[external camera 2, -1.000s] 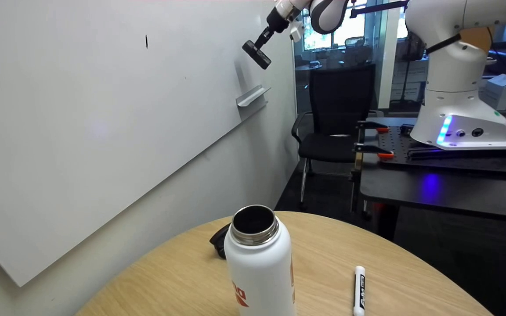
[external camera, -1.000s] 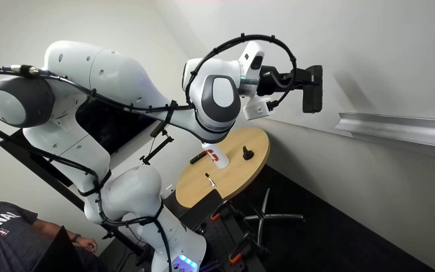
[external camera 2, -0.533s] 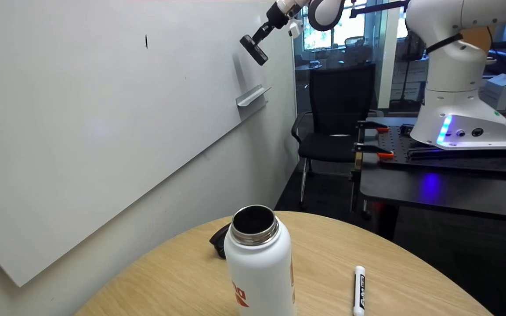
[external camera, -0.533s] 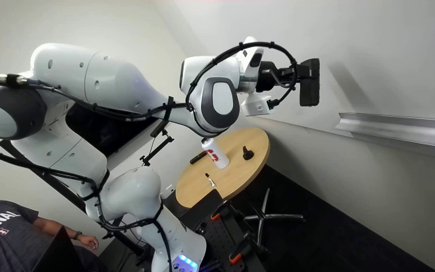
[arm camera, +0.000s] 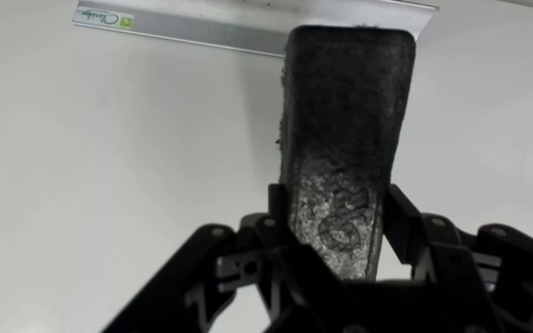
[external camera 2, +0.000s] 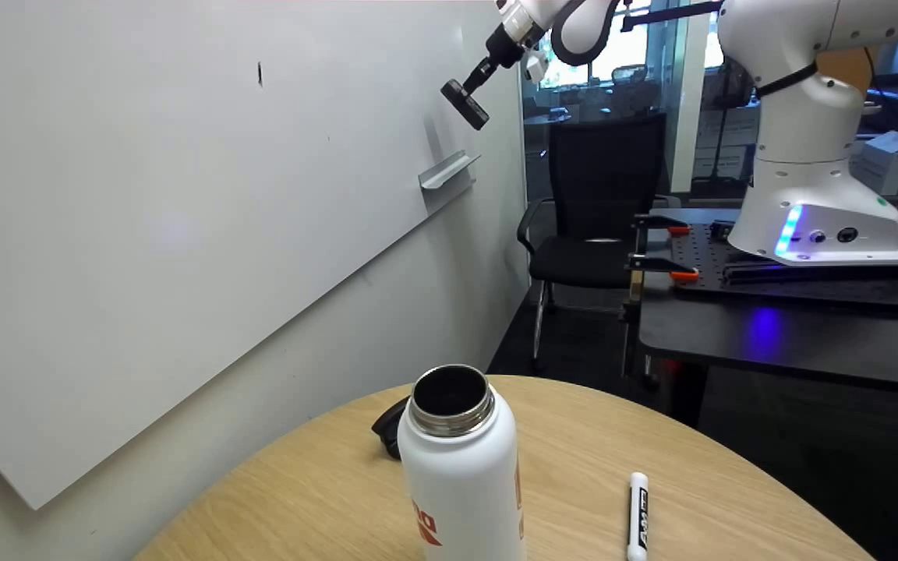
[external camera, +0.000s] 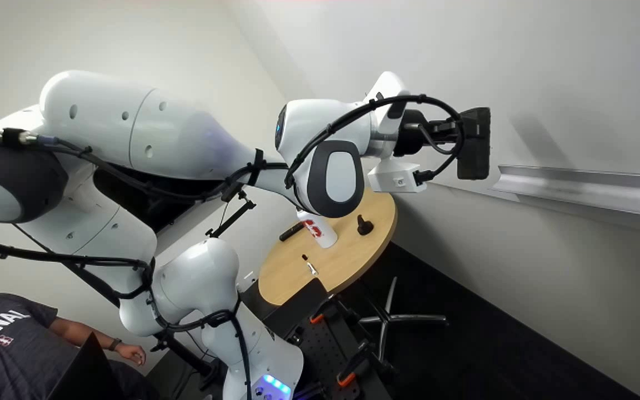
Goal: Pick up the whiteboard eraser and put it on the whiteboard
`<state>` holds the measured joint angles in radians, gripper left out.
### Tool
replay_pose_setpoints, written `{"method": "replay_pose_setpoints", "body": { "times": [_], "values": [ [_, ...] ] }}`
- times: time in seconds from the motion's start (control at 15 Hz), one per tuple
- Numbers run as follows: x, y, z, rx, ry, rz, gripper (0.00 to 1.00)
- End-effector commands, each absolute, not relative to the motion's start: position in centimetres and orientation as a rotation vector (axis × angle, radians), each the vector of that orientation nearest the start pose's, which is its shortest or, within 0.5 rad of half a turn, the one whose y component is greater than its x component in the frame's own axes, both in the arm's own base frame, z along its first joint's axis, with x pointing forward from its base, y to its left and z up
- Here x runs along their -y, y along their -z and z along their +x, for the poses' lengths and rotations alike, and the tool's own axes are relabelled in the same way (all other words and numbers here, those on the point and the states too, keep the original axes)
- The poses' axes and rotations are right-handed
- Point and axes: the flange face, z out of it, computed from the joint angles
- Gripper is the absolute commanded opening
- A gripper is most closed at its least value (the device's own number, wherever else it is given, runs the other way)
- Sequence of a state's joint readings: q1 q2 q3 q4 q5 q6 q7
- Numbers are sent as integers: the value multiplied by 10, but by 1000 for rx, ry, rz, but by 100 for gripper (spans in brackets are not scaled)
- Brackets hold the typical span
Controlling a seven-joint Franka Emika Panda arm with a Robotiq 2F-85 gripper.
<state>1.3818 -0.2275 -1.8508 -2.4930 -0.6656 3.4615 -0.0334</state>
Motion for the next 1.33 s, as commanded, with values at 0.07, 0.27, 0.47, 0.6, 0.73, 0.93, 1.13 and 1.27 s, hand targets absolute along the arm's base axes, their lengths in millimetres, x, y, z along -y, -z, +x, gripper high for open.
{"method": "replay_pose_setpoints", "body": {
  "times": [0.07,0.27,0.47,0.6,0.73,0.93,1.13,1.27],
  "values": [
    [178,-358,476,288,1426,-2922,28],
    [178,-354,476,285,1417,-2916,53],
    [181,-356,480,275,1431,-2903,28],
    [185,-354,485,254,1443,-2872,28],
    [191,-351,491,224,1458,-2833,28],
    [199,-341,502,170,1460,-2785,28],
    [212,-334,518,90,1472,-2757,28],
    [221,-332,532,40,1487,-2745,28]
  ]
}}
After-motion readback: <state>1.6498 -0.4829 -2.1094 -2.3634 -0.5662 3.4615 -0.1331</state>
